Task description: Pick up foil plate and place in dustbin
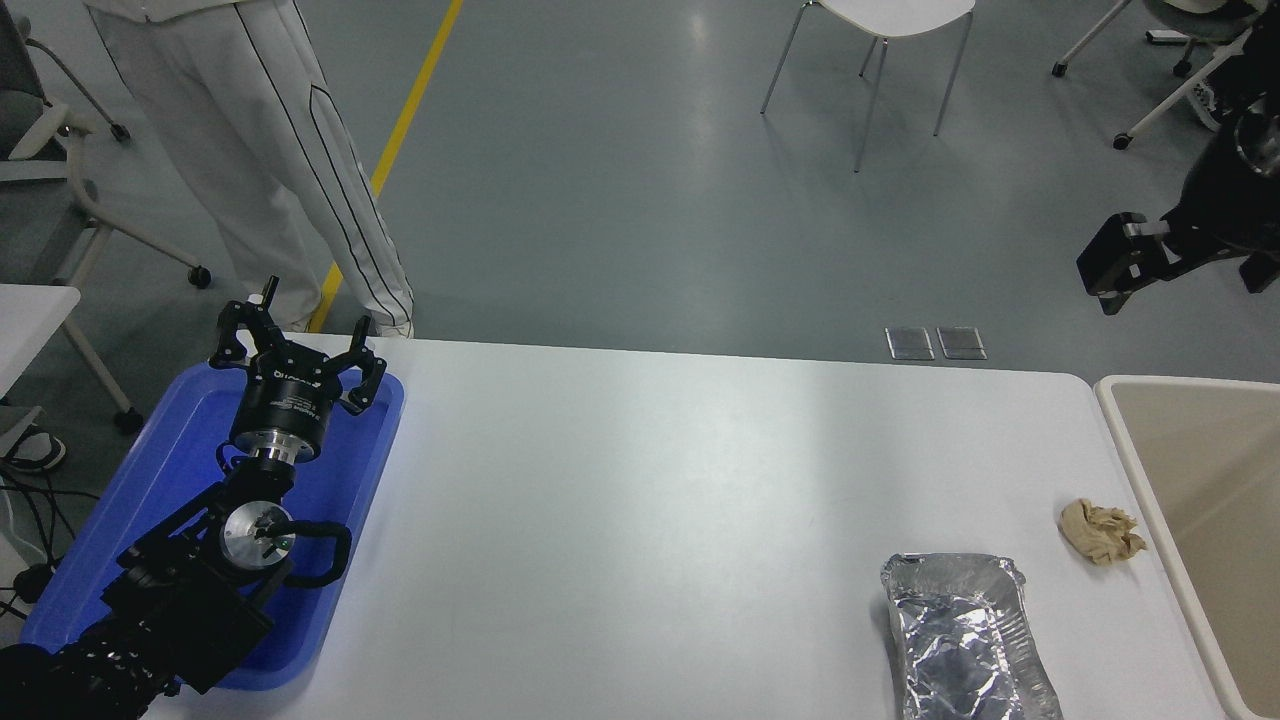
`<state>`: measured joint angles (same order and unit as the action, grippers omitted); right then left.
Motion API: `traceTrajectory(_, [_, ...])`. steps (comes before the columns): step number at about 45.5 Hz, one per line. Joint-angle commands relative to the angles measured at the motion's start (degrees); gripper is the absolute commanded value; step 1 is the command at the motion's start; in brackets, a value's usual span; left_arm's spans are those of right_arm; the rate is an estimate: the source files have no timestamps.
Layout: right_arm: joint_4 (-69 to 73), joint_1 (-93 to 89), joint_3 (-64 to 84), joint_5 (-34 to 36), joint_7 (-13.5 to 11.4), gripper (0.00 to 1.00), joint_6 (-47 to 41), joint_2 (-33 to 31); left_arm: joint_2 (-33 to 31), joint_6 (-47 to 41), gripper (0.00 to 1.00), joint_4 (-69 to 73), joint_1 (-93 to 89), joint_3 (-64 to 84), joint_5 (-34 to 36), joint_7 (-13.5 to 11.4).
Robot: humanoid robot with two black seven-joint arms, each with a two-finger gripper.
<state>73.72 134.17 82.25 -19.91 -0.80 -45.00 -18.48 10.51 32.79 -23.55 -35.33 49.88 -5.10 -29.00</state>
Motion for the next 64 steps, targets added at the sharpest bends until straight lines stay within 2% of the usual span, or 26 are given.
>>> traceTrajectory(1, [0.0, -0.4, -0.3, 0.3, 0.0, 1.0, 0.0, 0.1, 0.0, 0.0, 1.0, 0.0, 0.0, 0.0, 0.0, 0.0])
traceTrajectory(30, [0.5, -6.6, -4.3, 0.8, 0.0, 1.0, 0.0, -0.4, 0.0, 0.0, 1.0, 0.0, 0.0, 0.0, 0.0, 0.0])
traceTrajectory(45, [0.5, -11.6, -4.8, 0.6, 0.0, 1.0, 0.0, -5.0, 0.0, 0.0, 1.0, 0.0, 0.0, 0.0, 0.0, 0.0])
traceTrajectory(64, [0.3, -26.6, -9.2, -0.6, 0.0, 0.99, 0.0, -9.7, 0.0, 0.0, 1.0, 0.0, 0.1, 0.0, 0.0, 0.0])
